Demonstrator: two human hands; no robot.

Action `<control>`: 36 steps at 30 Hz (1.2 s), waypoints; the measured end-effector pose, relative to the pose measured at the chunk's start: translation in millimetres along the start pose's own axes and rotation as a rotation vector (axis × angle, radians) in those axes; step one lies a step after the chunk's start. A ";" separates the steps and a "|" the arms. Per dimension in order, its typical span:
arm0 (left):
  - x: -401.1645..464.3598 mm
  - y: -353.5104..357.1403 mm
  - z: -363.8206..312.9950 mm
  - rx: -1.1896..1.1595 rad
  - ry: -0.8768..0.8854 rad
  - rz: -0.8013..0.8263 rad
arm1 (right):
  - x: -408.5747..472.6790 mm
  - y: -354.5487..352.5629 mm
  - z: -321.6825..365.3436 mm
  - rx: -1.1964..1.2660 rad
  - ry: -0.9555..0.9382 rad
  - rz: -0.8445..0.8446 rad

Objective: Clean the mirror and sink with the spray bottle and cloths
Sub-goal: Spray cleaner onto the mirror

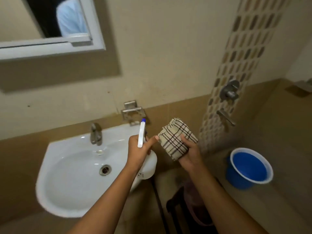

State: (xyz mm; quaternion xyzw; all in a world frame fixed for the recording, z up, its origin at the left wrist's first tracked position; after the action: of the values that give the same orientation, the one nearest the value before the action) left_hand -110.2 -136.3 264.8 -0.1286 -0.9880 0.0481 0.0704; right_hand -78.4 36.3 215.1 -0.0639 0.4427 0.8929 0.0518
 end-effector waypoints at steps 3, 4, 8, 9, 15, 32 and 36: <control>-12.7 -61.6 -10.5 -0.016 0.034 -0.092 | 10.9 52.8 -33.8 0.015 0.039 0.086; -17.4 -82.6 -13.5 -0.019 0.037 -0.120 | 13.4 70.5 -45.1 0.026 0.049 0.105; -34.3 -157.9 -29.9 -0.013 0.063 -0.238 | 21.6 138.3 -84.7 0.034 0.088 0.177; -38.9 -176.0 -34.9 -0.012 0.072 -0.263 | 23.4 155.5 -93.7 0.032 0.092 0.193; -49.9 -265.1 -61.1 -0.040 0.131 -0.349 | 40.2 242.1 -131.0 0.014 0.082 0.276; -11.5 -337.1 -217.2 0.028 0.410 -0.478 | 91.3 444.7 -87.3 0.037 -0.054 0.719; -0.7 -334.3 -256.6 0.043 0.464 -0.467 | 101.3 482.7 -53.2 0.018 -0.123 0.790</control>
State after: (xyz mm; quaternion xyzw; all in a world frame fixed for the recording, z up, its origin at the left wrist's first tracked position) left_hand -153.2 -438.4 555.4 0.0953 -0.9472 0.0209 0.3053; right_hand -246.7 -293.4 545.4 0.1652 0.4371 0.8423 -0.2686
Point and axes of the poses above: each hand's wrist, its own x-axis towards the middle knuckle, its own y-axis out of the palm, z = x × y, the point moved 5 cm from there along x, towards the middle knuckle, and after that the axes turned 10 degrees about z, right-handed, at the moved point
